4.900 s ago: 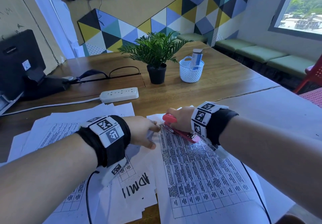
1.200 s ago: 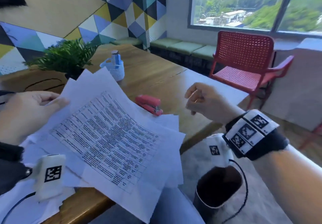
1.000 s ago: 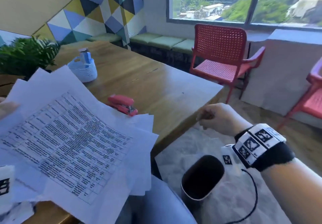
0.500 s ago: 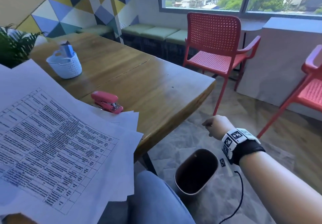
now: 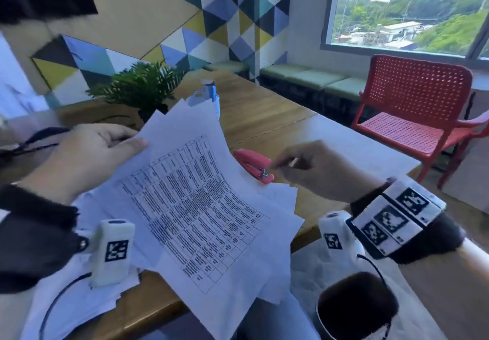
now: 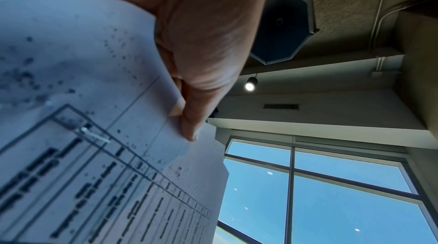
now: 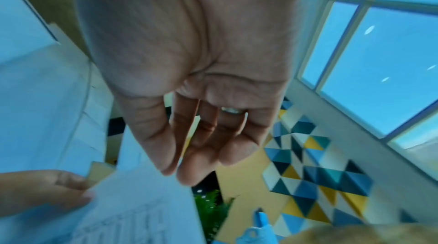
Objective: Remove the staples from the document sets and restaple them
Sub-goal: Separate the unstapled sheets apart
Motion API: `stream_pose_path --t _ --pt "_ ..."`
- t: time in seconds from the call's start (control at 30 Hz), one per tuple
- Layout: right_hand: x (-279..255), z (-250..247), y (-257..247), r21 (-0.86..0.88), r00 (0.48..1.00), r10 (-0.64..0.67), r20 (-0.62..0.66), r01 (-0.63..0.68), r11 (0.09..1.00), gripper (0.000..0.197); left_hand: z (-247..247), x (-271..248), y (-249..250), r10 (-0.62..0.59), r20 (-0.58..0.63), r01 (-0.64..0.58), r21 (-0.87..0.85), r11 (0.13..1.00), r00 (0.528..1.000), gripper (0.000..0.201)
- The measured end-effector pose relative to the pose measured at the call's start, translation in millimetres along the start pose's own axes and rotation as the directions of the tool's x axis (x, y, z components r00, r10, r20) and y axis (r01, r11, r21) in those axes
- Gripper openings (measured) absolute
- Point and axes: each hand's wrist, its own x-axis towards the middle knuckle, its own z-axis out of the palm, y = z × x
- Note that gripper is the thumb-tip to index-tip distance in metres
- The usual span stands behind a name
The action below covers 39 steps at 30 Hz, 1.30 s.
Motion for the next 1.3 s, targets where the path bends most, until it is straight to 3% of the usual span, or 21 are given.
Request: stream_pose_path --t 0.1,0.17,0.23,0.3,0.4,0.5,0.6,0.7,0.77,0.8,0.87,0.93,1.13,1.3 --pt "36.1 24.0 -42.5 0.018 0.971 -0.219 -0.102 0.221 0.975 0.026 -0.9 -9.0 12.4 -0.024 0.008 0.025 -0.105 0.994 1.0 0.012" --pt "56.4 39.5 -70.3 -0.047 0.942 -0.33 -0.064 0.328 0.944 0.043 -3.9 -13.2 14.8 0.013 0.004 -0.013 -0.112 0.994 1.0 0.015" --pt "73.2 54.4 -93.2 -0.134 0.919 -0.395 0.014 0.393 0.91 0.054 -4.9 -12.6 12.5 -0.043 0.025 0.047 -0.15 0.988 0.999 0.016" --pt "87.1 68.7 -108.7 -0.223 0.922 -0.381 0.072 0.388 0.894 0.055 -5.9 -14.8 12.7 -0.037 0.018 0.039 -0.184 0.982 0.999 0.014" --pt "105.0 81.3 -119.2 -0.361 0.941 -0.329 0.081 0.335 0.87 0.03 -6.6 -19.1 11.8 -0.064 0.037 0.072 -0.246 0.967 0.997 0.016" --pt "117.0 83.8 -117.5 -0.338 0.962 -0.268 0.053 0.27 0.901 0.016 -11.1 -25.5 -1.4 -0.128 0.078 0.143 -0.231 0.962 0.989 0.018" --pt "126.1 85.7 -111.6 -0.272 0.972 -0.233 0.021 0.23 0.934 0.021 -11.8 -34.9 -15.4 -0.154 0.1 0.176 -0.284 0.942 0.983 0.02" --pt "125.1 92.5 -105.8 -0.144 0.957 -0.243 -0.156 0.222 0.964 0.043 -6.3 -38.7 -21.4 -0.214 0.012 0.201 -0.392 0.898 0.977 0.013" --pt "115.0 99.0 -103.9 -0.052 0.903 -0.245 -0.352 0.242 0.969 0.036 -4.3 -39.0 -21.2 -0.255 -0.017 0.217 -0.475 0.853 0.967 0.015" --pt "109.1 102.1 -103.7 -0.018 0.894 -0.225 -0.388 0.237 0.971 0.026 -4.4 -39.1 -19.6 -0.262 -0.021 0.217 -0.501 0.838 0.965 0.018" --pt "98.0 109.6 -102.5 0.074 0.955 -0.142 -0.26 0.166 0.983 0.011 -3.2 -39.0 -18.1 -0.268 -0.024 0.216 -0.524 0.824 0.963 0.017" --pt "88.9 116.5 -102.7 0.156 0.995 -0.069 -0.071 0.079 0.985 0.013 -0.9 -40.2 -15.8 -0.25 -0.03 0.193 -0.551 0.812 0.968 0.013" --pt "77.8 118.9 -108.5 0.308 0.998 0.03 0.048 -0.043 0.95 0.023 2.6 -49.1 -5.2 -0.144 -0.104 0.063 -0.557 0.828 0.984 0.009" --pt "75.0 115.1 -114.1 0.459 0.976 0.14 0.17 -0.204 0.865 0.016 0.8 -54.7 -1.3 -0.051 -0.117 -0.018 -0.523 0.852 0.992 0.013"
